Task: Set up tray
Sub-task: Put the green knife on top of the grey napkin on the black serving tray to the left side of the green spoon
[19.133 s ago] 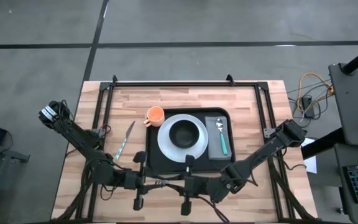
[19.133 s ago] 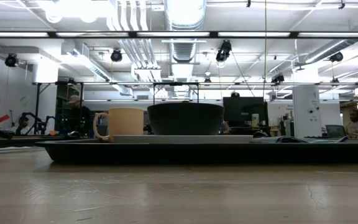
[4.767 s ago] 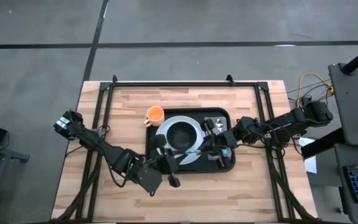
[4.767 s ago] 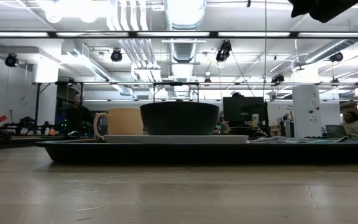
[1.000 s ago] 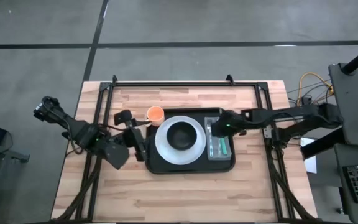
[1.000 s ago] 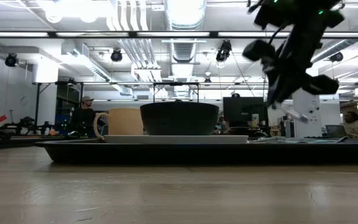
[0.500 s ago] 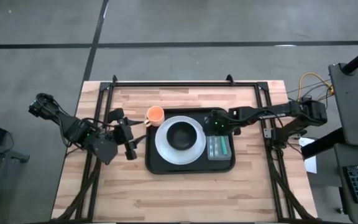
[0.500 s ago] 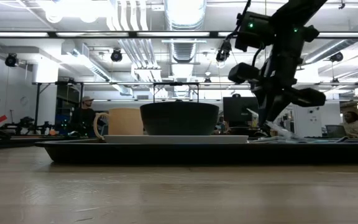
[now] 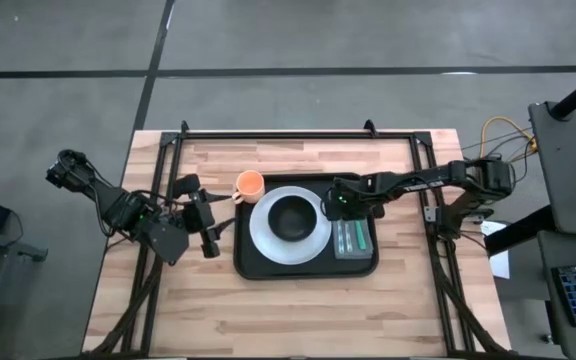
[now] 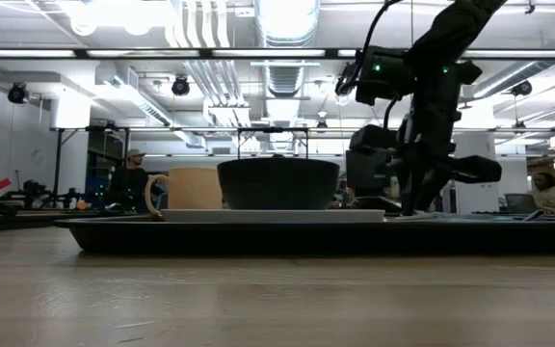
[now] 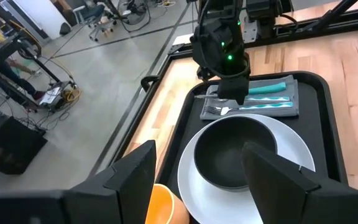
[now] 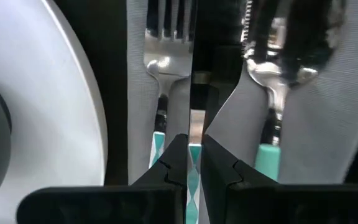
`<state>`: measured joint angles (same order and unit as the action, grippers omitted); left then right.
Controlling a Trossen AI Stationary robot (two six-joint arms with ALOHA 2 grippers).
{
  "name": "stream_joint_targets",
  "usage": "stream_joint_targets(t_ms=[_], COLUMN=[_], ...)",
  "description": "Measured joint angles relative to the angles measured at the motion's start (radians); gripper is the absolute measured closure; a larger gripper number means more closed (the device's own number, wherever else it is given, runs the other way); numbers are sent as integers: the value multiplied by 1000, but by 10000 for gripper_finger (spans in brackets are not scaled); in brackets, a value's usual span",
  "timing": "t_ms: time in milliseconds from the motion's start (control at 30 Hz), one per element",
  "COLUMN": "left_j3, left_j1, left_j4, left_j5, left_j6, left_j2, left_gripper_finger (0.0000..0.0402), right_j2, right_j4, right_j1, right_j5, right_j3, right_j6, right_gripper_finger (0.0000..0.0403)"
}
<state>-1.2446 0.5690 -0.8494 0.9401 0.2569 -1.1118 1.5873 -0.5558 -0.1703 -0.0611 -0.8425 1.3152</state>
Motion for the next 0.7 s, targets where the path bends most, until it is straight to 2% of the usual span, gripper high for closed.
stream_joint_targets(t_ms=[300, 700], left_j3=[0, -1], left_j1=[0, 0], left_j4=[0, 0], left_j5=[0, 0], left_j6=[0, -3], left_j2=[0, 0], left_gripper_finger=[185, 185], right_j2=[62, 38], right_j4=[24, 10], right_j1=[-2, 0], right_j5=[-72, -52], right_j3=[-2, 1], right_j6=[14, 17], right_gripper_finger=[392, 387])
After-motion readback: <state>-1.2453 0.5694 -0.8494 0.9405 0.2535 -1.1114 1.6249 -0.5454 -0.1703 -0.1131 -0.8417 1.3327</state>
